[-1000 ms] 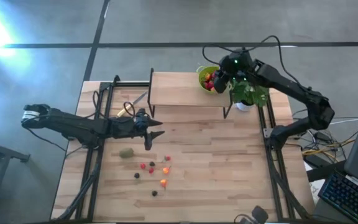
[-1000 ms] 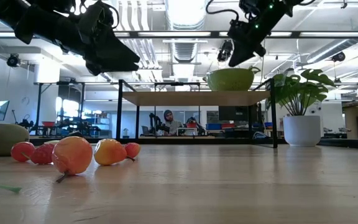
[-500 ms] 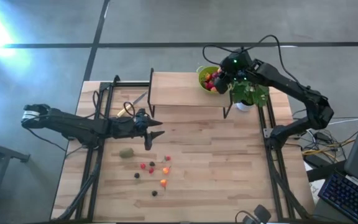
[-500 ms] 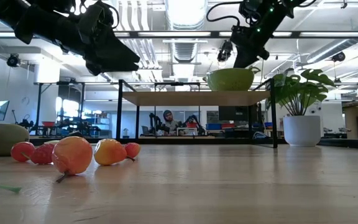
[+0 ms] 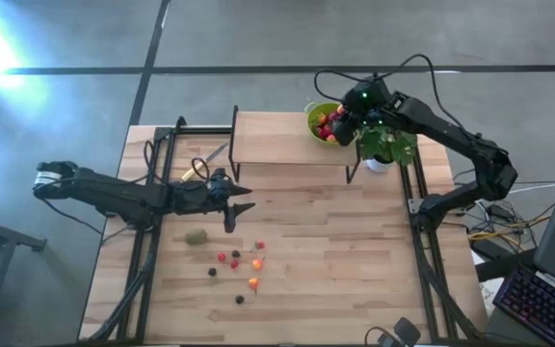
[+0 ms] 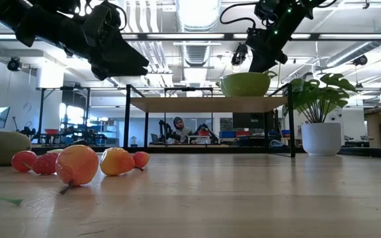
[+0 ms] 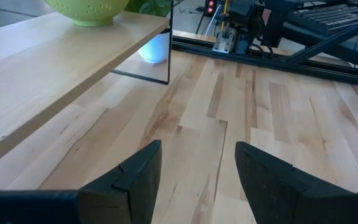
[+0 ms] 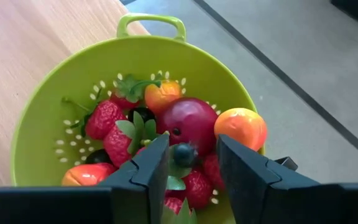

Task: Build produce basket
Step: Put the blueberry into the green basket, then move the strawberry to the center of the table

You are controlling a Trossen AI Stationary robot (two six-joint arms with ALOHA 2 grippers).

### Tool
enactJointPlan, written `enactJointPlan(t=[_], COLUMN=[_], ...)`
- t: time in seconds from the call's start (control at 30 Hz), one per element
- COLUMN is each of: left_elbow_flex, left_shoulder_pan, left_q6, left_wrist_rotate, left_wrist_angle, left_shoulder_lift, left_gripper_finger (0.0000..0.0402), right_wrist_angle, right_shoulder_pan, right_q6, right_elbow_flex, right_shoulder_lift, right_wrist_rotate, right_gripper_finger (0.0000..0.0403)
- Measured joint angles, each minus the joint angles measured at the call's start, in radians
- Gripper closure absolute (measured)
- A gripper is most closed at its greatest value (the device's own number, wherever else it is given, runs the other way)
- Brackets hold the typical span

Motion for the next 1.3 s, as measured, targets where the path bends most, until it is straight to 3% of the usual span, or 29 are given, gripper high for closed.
enactJointPlan(t=[0.37, 0.63, 0.93, 1.3], left_elbow_flex=[0.000, 0.000, 0.000, 0.000], left_shoulder_pan=[0.000, 0.000, 0.000, 0.000], left_q6=[0.000, 0.000, 0.000, 0.000], left_wrist_rotate=[0.000, 0.000, 0.000, 0.000], left_wrist_angle=[0.000, 0.000, 0.002, 0.003], left_shoulder_lift=[0.000, 0.000, 0.000, 0.000], left_gripper_finger=[0.0192, 0.0192, 0.0192, 0.0192], right_wrist_angle=[0.001, -0.002, -0.064, -0.103], right_shoulder_pan=[0.008, 0.082, 0.300, 0.651], right_q6=[-0.007, -0.012, 0.037, 0.163], right_elbow_flex=[-0.001, 0.003, 0.004, -0.026], right_shoulder_lift=[-0.014, -0.093, -0.180, -0.183], right_wrist_rotate=[0.001, -0.001, -0.001, 0.000], right_gripper_finger=[0.0235, 0.0240, 0.0277, 0.0326])
